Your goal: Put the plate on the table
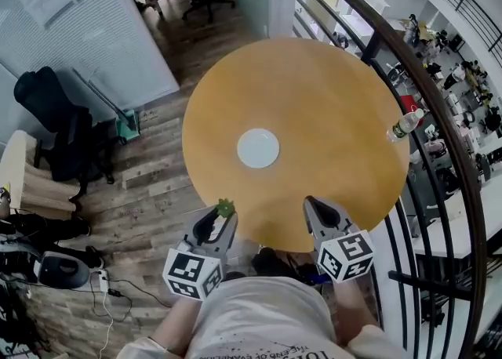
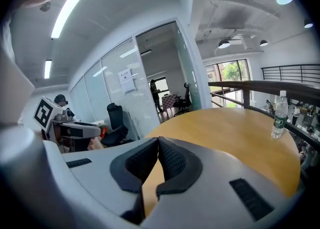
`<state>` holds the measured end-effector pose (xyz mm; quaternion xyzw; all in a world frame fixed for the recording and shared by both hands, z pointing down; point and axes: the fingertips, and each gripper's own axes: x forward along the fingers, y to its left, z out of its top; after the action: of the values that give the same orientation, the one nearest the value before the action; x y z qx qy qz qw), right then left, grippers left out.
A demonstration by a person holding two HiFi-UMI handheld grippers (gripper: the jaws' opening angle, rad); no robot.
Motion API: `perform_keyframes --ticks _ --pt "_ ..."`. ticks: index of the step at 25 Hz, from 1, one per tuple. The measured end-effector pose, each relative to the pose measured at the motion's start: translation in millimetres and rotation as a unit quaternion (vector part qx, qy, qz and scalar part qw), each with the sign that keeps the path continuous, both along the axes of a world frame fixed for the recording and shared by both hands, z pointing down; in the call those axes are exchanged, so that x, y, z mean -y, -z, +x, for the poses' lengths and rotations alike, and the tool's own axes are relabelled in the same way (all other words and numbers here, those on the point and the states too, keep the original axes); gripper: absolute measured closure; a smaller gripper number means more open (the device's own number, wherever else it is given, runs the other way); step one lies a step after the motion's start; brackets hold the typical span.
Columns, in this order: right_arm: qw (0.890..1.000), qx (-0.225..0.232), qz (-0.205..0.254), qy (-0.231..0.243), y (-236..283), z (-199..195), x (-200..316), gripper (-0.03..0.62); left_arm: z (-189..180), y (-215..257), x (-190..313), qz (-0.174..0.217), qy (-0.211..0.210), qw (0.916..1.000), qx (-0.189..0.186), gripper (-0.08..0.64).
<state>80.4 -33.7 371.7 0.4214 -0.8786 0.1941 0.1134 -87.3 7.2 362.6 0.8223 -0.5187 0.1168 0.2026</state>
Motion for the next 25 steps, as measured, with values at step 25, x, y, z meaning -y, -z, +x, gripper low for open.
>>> perform_keyframes --ticks 25 --pt "0.999 -0.015 -0.025 -0.023 -15 -9 38 0.568 -5 -23 65 -0.032 -0.049 0.9981 0.018 0.413"
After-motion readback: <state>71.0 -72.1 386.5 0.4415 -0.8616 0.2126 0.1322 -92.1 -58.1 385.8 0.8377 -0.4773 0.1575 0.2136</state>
